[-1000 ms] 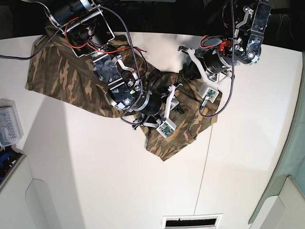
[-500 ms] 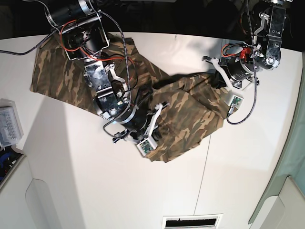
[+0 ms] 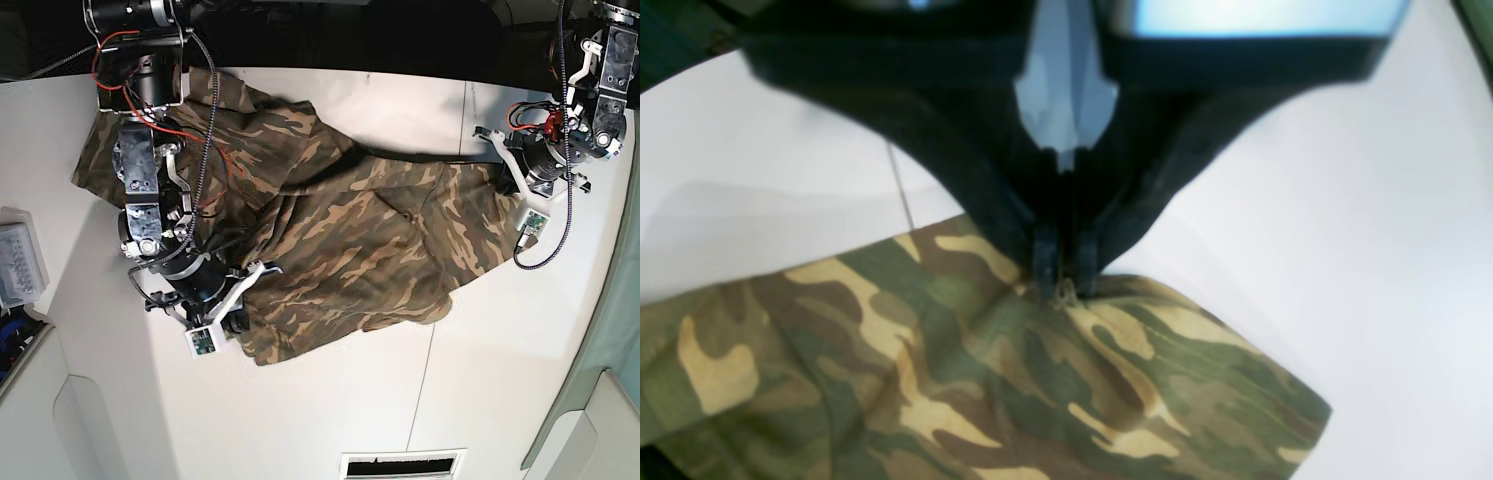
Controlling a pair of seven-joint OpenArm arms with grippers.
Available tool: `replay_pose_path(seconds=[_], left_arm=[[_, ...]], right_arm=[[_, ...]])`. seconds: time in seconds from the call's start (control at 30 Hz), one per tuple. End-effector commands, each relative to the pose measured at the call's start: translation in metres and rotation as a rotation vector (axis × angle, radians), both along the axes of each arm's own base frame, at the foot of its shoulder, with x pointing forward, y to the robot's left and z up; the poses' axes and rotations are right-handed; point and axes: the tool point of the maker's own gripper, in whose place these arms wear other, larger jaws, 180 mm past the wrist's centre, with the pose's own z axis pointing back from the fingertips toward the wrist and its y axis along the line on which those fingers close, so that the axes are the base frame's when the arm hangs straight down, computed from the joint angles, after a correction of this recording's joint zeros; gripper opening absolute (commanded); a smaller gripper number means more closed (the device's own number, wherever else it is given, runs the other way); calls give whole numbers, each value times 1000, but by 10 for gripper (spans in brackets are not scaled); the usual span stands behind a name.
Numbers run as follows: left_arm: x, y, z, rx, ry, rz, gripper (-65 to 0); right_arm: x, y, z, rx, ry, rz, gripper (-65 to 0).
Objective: Layout the t-shirt on the table in an organized manner, then fold the t-shirt properly
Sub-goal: 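Stretch the shirt between both grippers, pulling them apart, and lay it down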
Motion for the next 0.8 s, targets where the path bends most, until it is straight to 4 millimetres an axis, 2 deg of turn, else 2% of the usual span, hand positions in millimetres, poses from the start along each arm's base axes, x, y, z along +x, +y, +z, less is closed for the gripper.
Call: replay_pose_path(seconds=[0.0,0.17,0.27,0.47,0.53,0.63,0.77], left_arm=[[9,7,11,24,-39,-7,-650],[10,18,15,66,-41,-15,-650],[13,33,20,109,-56,18,-650],[15,71,35,152,-73,127,-650],[15,77,38,156,-75,136,-650],[14,75,37,136,-63,124,-650],[10,59,32,65,-34,86,-650]], right_arm=[[9,-4,20,17,-63,-12,-650],[-14,-14,12,1,-49,-20,-650],[-26,-25,7,-18,-42,-39,-650],[-41,-77,-7,-58,-9,-145,-650],[-44,-98,-9,-59,-3,-198,-650],[-49,-126,-11,-66,4,-267,-650],[-61,-154,-16,-65,22,-332,-650]])
